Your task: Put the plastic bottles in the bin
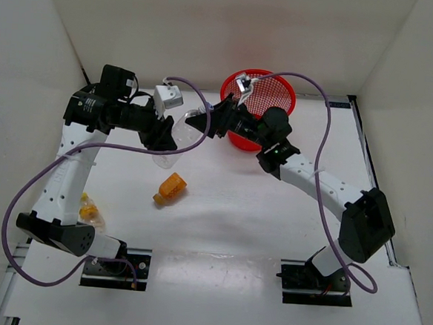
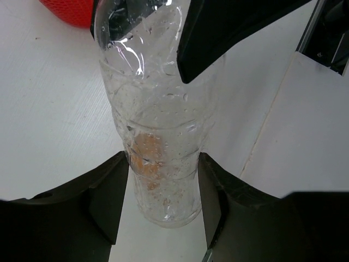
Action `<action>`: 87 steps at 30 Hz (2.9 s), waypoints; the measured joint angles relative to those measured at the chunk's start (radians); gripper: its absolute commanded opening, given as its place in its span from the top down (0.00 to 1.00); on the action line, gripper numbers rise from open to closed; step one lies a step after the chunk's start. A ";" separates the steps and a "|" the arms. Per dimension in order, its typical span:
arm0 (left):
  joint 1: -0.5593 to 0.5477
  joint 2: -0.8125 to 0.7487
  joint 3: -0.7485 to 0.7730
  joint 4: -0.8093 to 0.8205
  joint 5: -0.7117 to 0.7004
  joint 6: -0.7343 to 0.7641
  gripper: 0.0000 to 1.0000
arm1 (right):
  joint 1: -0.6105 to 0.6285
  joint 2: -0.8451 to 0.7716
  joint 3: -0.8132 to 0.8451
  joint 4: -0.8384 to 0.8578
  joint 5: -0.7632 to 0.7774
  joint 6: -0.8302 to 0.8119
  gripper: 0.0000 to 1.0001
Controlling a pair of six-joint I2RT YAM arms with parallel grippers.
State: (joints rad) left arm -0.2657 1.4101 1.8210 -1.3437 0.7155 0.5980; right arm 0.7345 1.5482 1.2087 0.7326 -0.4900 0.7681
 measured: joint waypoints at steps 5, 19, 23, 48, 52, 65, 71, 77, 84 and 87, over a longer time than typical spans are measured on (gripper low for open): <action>0.000 -0.005 -0.003 -0.003 -0.036 -0.021 0.56 | -0.001 0.042 0.039 0.003 -0.042 0.034 0.89; 0.038 -0.166 -0.111 0.098 -0.491 -0.156 0.00 | 0.021 -0.051 0.202 -0.515 0.537 -0.294 0.96; 0.095 -0.267 -0.283 0.126 -0.704 -0.188 0.00 | 0.012 -0.039 0.325 -0.587 0.843 -0.518 0.94; 0.624 -0.172 -0.885 0.187 -0.956 -0.285 0.00 | -0.145 0.195 0.475 -0.863 1.099 -0.691 0.00; 0.727 -0.116 -0.931 0.208 -0.930 -0.282 0.00 | -0.100 0.059 0.415 -0.834 1.082 -0.686 0.00; 0.840 0.091 -0.957 0.332 -0.781 -0.283 0.20 | -0.053 -0.087 0.192 -0.784 1.050 -0.639 0.00; 0.859 0.101 -0.964 0.327 -0.734 -0.261 0.78 | -0.051 -0.125 0.170 -0.782 1.040 -0.623 0.00; 0.860 0.099 -0.927 0.275 -0.650 -0.233 0.90 | -0.045 -0.182 0.140 -0.774 1.019 -0.613 0.00; 0.829 0.060 -0.456 0.109 -0.434 -0.151 0.90 | -0.049 -0.301 -0.012 -0.724 0.771 -0.599 0.00; 0.748 0.014 -0.249 0.083 -0.376 -0.104 0.90 | -0.053 -0.339 -0.047 -0.681 0.614 -0.589 0.00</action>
State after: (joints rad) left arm 0.4828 1.4246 1.5719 -1.2610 0.3393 0.4938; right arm 0.6819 1.2095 1.1618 0.0513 0.1238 0.1795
